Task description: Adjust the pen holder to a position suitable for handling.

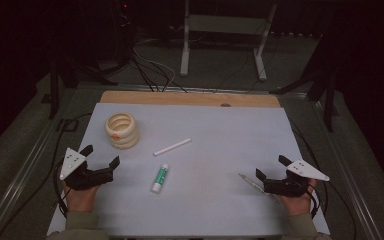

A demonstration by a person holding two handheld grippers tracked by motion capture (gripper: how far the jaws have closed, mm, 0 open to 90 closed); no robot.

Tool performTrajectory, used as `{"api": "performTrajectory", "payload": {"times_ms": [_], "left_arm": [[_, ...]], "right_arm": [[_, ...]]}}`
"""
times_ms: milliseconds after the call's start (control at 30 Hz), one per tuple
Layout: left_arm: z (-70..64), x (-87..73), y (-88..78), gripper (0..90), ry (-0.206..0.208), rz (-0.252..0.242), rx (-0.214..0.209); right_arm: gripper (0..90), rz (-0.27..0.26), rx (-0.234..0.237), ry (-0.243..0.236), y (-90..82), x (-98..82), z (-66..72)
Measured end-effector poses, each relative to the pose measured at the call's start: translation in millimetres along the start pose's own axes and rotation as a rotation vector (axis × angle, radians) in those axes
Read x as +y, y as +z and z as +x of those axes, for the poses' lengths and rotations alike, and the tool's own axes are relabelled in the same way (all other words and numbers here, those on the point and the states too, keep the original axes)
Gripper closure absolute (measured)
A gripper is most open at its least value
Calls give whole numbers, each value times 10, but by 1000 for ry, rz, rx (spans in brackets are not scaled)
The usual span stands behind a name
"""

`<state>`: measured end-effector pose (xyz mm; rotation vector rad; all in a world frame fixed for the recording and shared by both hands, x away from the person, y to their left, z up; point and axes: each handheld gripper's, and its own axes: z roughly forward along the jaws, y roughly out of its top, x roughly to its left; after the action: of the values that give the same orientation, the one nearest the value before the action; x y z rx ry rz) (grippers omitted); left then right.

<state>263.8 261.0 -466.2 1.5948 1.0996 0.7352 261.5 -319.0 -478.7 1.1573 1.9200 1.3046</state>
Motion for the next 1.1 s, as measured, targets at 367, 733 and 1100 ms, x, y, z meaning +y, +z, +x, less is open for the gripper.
{"api": "performTrajectory", "payload": {"times_ms": [367, 733, 1100], "left_arm": [[29, 169, 6, 3, -19, 31, 15], [103, 471, 86, 3, -3, 19, 15], [115, 570, 343, 3, 27, 54, 12]], "right_arm": [[0, -4, -5, 13, 10, -9, -4], [0, -12, -13, 20, 12, -14, -13], [0, -18, -25, 16, 12, -16, -4]]}}
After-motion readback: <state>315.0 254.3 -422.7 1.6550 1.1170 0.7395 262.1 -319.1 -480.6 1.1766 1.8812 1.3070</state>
